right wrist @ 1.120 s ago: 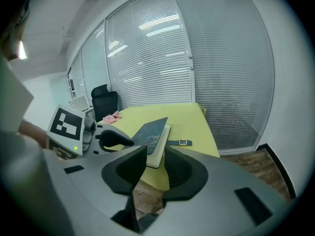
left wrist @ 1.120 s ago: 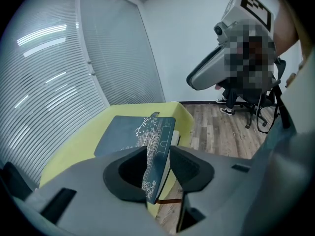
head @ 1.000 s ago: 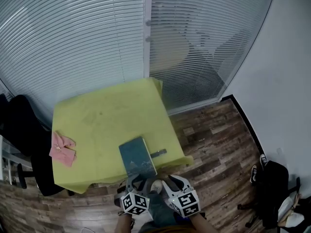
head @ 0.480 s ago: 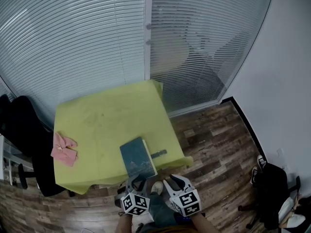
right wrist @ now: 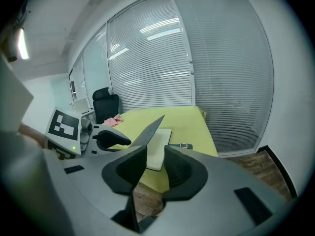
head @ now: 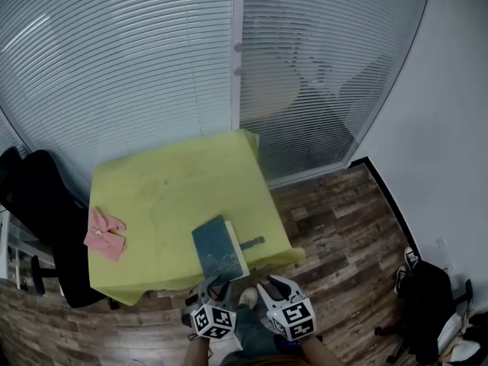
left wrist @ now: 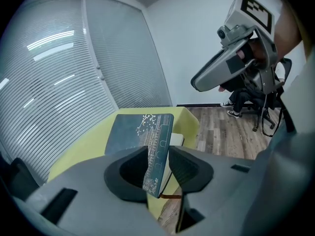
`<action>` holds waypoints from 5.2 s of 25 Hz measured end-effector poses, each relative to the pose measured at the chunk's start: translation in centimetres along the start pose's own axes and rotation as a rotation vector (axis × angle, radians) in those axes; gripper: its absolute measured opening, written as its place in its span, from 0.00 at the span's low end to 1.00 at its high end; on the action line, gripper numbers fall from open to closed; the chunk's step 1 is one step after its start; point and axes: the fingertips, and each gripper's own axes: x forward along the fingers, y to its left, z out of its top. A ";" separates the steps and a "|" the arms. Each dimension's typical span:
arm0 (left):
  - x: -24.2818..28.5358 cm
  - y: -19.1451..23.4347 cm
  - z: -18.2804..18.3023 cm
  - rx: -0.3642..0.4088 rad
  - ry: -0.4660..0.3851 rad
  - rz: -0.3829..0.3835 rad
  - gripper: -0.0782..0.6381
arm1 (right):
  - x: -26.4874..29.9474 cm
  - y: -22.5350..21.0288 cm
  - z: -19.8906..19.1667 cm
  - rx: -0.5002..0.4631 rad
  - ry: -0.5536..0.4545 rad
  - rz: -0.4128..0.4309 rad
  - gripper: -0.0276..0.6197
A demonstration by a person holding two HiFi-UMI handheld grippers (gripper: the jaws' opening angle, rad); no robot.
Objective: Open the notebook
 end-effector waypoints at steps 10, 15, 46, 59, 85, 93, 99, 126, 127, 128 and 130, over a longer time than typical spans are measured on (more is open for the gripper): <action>-1.2 0.3 0.1 -0.006 -0.015 0.041 0.26 | -0.6 0.4 0.2 0.008 -0.018 0.010 0.23; -1.8 0.8 0.2 -0.022 -0.029 0.062 0.24 | -1.0 0.5 0.2 0.021 -0.028 0.013 0.23; -4.0 2.0 -0.8 -0.103 -0.042 0.133 0.18 | -0.6 2.2 0.2 0.010 -0.022 0.053 0.23; -5.2 3.0 -1.8 -0.195 -0.056 0.164 0.18 | -0.3 2.8 0.2 0.002 -0.014 0.071 0.23; -7.5 6.1 -7.9 -0.760 -0.187 0.211 0.19 | 1.0 1.0 1.0 0.037 -0.038 0.025 0.17; -6.7 7.4 -10.6 -0.935 -0.169 0.238 0.21 | 2.2 0.4 0.8 0.026 -0.019 0.030 0.08; -6.0 7.4 -12.5 -1.042 -0.169 0.238 0.23 | 3.2 -0.3 0.3 -0.013 0.005 0.022 0.06; -4.8 6.2 -16.1 -1.203 -0.114 0.309 0.36 | 3.7 -1.0 0.1 -0.045 -0.004 0.000 0.06; -4.9 6.3 -16.2 -1.197 -0.105 0.316 0.38 | 3.6 -1.0 0.3 -0.039 -0.011 -0.004 0.06; -5.2 6.5 -16.3 -1.185 -0.098 0.327 0.39 | 3.5 -1.0 0.5 -0.032 -0.020 -0.007 0.06; -6.0 7.0 -16.1 -1.155 -0.104 0.347 0.39 | 3.3 -0.9 0.8 -0.025 -0.034 -0.011 0.06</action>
